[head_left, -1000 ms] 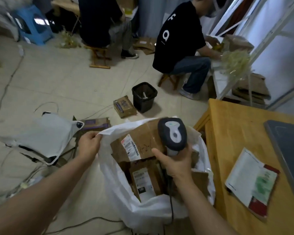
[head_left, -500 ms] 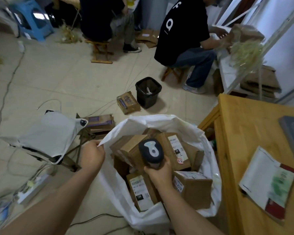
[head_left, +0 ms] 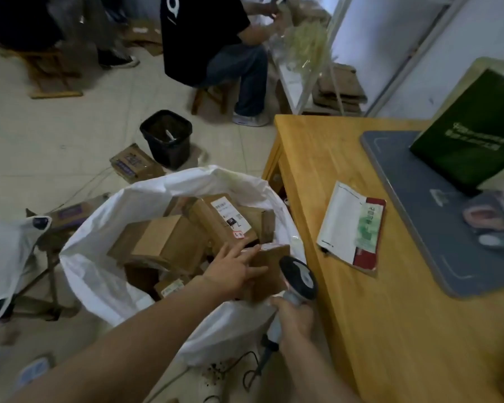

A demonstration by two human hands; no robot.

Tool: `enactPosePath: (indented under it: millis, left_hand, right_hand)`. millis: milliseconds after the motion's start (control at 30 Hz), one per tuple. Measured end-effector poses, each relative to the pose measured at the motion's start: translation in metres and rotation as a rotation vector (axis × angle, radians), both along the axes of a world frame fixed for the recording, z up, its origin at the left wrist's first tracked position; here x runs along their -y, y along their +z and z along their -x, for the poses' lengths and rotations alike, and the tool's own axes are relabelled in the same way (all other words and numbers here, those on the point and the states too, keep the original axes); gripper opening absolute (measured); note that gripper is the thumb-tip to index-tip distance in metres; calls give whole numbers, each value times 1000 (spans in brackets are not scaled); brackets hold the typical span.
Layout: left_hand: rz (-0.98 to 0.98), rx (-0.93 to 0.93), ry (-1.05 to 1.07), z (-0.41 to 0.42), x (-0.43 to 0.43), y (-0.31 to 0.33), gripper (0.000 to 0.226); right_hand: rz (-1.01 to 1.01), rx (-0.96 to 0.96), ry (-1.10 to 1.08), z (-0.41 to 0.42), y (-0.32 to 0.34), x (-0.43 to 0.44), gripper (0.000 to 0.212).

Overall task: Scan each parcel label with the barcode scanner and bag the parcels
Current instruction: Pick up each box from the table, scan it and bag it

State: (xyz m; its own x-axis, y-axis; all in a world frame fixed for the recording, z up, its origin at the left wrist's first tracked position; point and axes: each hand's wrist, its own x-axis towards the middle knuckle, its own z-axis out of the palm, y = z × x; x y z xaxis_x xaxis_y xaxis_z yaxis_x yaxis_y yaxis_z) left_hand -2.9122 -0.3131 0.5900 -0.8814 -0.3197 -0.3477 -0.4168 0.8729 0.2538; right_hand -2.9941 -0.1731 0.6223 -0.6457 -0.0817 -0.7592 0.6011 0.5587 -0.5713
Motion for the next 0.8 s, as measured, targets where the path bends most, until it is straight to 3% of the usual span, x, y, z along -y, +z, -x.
enactPosePath:
  millis: [233, 333, 467, 567, 667, 734, 800]
  left_hand:
    - [43, 188, 24, -13, 3, -26, 40]
    - [24, 161, 66, -31, 1, -30, 44]
    - [-6, 47, 189, -30, -11, -25, 42]
    - [-41, 0, 450, -39, -21, -20, 34]
    - [-36, -61, 564, -58, -34, -4, 27]
    - [-172, -7, 549, -74, -46, 6, 45]
    - [-319, 256, 473, -90, -59, 7, 86]
  right_hand:
    - [43, 168, 14, 34, -39, 8, 62]
    - [73, 174, -39, 39, -52, 10, 63]
    - [89, 87, -29, 36, -50, 8, 39]
    - [43, -26, 125, 24, -39, 10, 27]
    - [45, -115, 226, 14, -23, 7, 18]
    - [22, -163, 257, 12, -14, 3, 13]
    - [10, -182, 284, 13, -5, -3, 14]
